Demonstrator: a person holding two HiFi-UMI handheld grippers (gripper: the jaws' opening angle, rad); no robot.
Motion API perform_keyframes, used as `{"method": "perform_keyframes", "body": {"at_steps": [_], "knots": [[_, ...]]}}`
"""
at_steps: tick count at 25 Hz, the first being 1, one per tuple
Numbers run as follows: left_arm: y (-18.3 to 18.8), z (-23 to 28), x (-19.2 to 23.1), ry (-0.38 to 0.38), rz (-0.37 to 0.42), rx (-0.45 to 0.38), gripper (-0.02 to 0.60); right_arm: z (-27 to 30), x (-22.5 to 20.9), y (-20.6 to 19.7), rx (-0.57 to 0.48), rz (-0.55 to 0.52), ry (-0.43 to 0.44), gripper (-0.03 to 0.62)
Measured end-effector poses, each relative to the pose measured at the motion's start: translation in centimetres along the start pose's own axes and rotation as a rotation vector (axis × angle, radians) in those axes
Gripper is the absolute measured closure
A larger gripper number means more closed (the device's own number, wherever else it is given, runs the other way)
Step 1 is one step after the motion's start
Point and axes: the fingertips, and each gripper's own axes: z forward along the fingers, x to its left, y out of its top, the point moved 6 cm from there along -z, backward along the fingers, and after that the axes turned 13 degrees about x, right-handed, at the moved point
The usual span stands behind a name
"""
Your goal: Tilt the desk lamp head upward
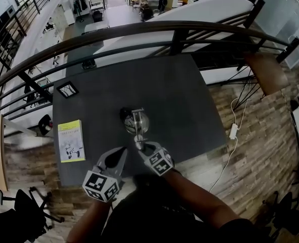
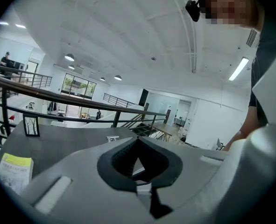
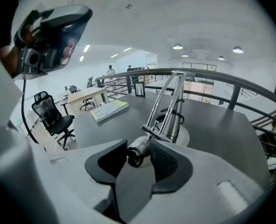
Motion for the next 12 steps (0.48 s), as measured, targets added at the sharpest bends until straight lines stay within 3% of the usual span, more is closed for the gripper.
{"method": "perform_keyframes", "body": {"at_steps": [12], "knots": [[-0.6,-1.0,0.4,0.011,-0.008,-0.016,0.58,-0.5,-0.3,0.5,-0.032,-0.008,-0.031,0.45]]}}
